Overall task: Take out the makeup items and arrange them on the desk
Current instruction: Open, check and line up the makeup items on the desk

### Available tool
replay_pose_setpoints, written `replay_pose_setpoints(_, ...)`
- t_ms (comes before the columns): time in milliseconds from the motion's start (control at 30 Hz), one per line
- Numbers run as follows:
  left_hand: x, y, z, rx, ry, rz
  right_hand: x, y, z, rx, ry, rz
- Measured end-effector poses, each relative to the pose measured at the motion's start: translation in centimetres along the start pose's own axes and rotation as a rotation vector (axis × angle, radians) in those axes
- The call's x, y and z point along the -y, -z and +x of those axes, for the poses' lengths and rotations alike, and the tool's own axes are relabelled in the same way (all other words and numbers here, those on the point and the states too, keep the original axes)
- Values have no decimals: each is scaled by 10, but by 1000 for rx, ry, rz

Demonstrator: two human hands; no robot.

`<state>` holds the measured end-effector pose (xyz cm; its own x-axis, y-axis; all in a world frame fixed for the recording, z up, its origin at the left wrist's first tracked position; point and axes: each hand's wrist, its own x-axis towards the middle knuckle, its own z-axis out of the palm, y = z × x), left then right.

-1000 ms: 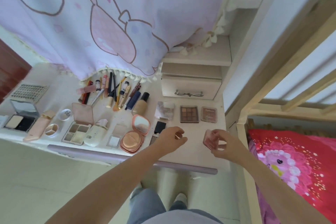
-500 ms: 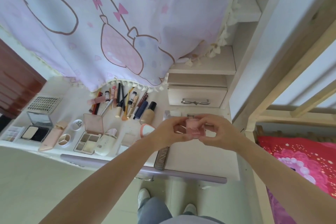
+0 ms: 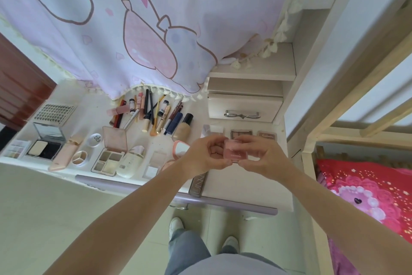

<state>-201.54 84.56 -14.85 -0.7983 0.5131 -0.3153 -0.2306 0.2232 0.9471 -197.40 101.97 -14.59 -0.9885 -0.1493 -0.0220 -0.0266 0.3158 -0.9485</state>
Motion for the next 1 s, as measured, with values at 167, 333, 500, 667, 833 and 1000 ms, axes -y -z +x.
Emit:
replay_pose_setpoints(167,17,-6,-3,21,75,-3,-16,-7,-4,-44,-142,199)
replay_pose_setpoints(333,37,-3,-8,90,127,72,-32,-8,-1,67,-291,250)
replay_pose_setpoints(500,60,-21,-18,-42,248,378,-57,-31,8,127,-401,-103)
replay_pose_setpoints(667,80,-34,-22,-132,330,832,-74,-51,23,147,-487,-135)
replay_pose_setpoints(833,77,-47,-16,-185,410,1023,-87,-51,31,113,-537,-152)
replay_pose_setpoints(1000,75,-55,-12,-180,439,1083,-92,-50,36,40,-543,-123)
